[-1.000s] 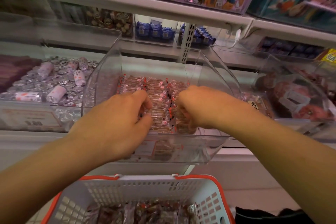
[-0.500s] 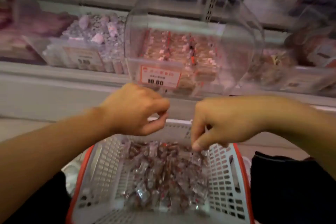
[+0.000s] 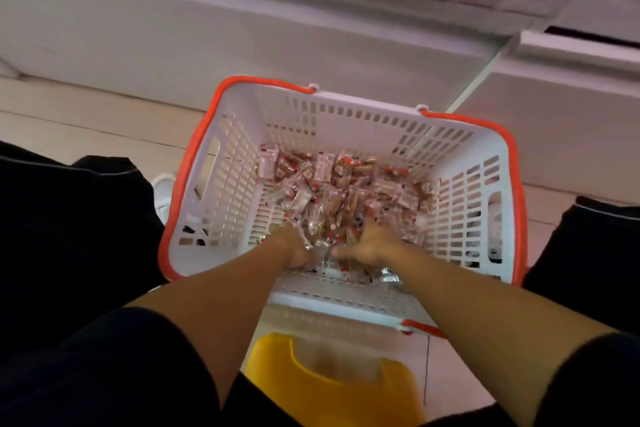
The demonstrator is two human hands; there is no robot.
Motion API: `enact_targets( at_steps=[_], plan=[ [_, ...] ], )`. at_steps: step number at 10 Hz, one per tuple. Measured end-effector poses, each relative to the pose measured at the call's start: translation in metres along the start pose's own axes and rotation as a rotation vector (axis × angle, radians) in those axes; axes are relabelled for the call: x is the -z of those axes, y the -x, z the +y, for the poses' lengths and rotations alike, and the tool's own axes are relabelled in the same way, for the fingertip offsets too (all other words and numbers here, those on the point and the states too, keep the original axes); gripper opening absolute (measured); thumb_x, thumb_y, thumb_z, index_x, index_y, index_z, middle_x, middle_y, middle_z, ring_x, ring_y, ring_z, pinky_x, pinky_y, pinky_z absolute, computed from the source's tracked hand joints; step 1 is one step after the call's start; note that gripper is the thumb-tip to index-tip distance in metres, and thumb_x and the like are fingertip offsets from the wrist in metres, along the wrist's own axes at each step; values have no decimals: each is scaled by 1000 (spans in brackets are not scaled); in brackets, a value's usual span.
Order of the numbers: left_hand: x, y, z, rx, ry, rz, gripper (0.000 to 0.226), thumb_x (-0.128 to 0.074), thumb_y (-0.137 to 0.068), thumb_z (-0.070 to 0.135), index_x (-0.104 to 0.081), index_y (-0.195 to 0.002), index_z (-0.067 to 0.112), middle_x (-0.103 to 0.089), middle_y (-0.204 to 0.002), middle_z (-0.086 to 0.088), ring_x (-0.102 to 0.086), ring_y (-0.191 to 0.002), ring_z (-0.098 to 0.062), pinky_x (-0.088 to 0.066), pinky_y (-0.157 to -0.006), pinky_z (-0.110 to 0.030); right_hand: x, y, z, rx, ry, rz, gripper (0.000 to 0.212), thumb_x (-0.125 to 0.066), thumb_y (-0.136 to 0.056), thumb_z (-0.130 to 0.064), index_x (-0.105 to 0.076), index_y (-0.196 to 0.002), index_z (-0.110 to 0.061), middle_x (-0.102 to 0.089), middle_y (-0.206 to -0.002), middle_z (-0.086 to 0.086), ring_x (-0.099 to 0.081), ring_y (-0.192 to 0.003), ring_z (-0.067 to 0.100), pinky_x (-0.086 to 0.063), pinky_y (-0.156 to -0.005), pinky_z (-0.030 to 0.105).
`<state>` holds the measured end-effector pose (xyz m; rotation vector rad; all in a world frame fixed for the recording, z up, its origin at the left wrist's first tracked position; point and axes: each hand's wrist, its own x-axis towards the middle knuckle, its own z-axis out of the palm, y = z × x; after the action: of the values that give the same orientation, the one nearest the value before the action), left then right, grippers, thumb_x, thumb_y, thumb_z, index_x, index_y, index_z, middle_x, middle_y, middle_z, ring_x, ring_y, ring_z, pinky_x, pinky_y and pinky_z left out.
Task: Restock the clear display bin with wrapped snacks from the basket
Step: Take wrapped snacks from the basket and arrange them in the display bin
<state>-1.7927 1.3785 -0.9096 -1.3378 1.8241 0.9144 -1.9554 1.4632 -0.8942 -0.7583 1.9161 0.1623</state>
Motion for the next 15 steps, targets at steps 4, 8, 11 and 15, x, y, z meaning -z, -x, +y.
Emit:
enact_targets(
  at_steps=[4,8,11,15],
  plan=[
    [6,-13,13,-54,559,141,63,-86,-66,34,-58,-113,5,-68,-104,-14,-67,-96,-31,-56,-81,-36,20,-26,-6,-49,-671,-88,49,-76,-82,2,-53,-124,-7,-62,-114,7,-68,-92,23,-63,-67,34],
    [3,-3,16,-73,177,-219,64,-70,-86,20,-41,-139,-1,-51,-137,-21,-53,-121,-35,-45,-104,-39,18,-4,2,-38,-771,-154,37,-78,-85,-25,-59,-112,-8,-59,-121,11,-64,-110,29,-61,-82,40],
    [21,5,7,-102,203,86,63,-81,-73,7,-53,-130,7,-61,-124,-11,-62,-110,-27,-53,-85,-28,24,6,18,-22,-758,-84,22,-66,-89,4,-59,-108,-3,-65,-122,11,-63,-114,26,-55,-95,45],
    [41,16,14,-95,746,183,73,-76,-79,3,-39,-141,7,-52,-137,-16,-59,-113,-31,-53,-88,-35,25,13,15,10,-606,33,9,-67,-92,-7,-61,-98,-11,-68,-105,8,-66,-99,22,-58,-87,41]
  ],
)
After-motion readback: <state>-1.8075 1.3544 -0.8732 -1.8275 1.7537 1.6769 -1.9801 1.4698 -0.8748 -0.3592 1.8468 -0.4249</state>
